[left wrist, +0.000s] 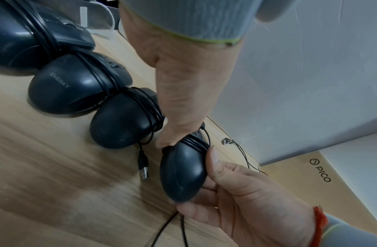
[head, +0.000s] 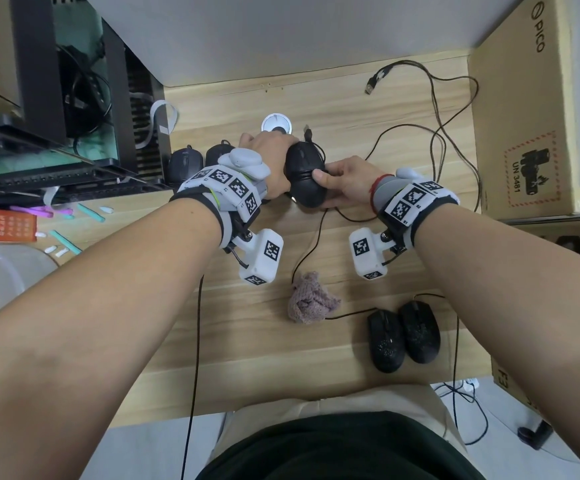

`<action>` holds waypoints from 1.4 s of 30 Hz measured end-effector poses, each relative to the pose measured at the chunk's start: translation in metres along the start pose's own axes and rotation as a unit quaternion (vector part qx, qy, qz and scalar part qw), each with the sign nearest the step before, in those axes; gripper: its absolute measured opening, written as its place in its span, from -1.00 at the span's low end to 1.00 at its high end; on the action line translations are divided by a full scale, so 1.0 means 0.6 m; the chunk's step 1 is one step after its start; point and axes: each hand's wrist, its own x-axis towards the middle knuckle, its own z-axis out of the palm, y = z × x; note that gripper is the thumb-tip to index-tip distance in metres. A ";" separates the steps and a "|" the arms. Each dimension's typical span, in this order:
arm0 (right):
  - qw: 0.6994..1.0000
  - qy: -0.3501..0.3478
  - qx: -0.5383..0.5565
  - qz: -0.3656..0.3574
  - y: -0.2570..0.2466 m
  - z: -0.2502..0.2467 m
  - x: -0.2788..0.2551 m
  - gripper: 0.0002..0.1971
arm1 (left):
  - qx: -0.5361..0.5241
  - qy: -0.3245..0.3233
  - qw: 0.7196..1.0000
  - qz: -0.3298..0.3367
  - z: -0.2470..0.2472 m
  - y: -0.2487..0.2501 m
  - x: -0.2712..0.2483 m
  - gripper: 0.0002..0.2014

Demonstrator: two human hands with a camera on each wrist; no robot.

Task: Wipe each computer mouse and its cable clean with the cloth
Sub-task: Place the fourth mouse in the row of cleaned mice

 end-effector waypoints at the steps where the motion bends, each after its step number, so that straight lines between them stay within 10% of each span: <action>1: 1.000 0.005 0.001 -0.001 -0.001 0.004 0.001 -0.68 | 0.001 0.005 1.000 -0.004 0.000 0.000 -0.001 -0.54; 13: 0.982 0.129 -0.135 -0.017 -0.023 0.022 0.030 -0.57 | 0.023 0.037 0.998 -0.049 0.016 -0.009 0.000 -0.46; 21: 0.974 0.159 -0.159 -0.012 -0.015 0.019 0.048 0.06 | -0.001 0.065 0.993 -0.096 0.024 -0.019 -0.006 -0.40; 42: 0.962 0.205 -0.179 0.013 -0.053 0.037 -0.027 -0.36 | -0.253 0.094 0.949 -0.160 0.020 -0.021 -0.089 -0.74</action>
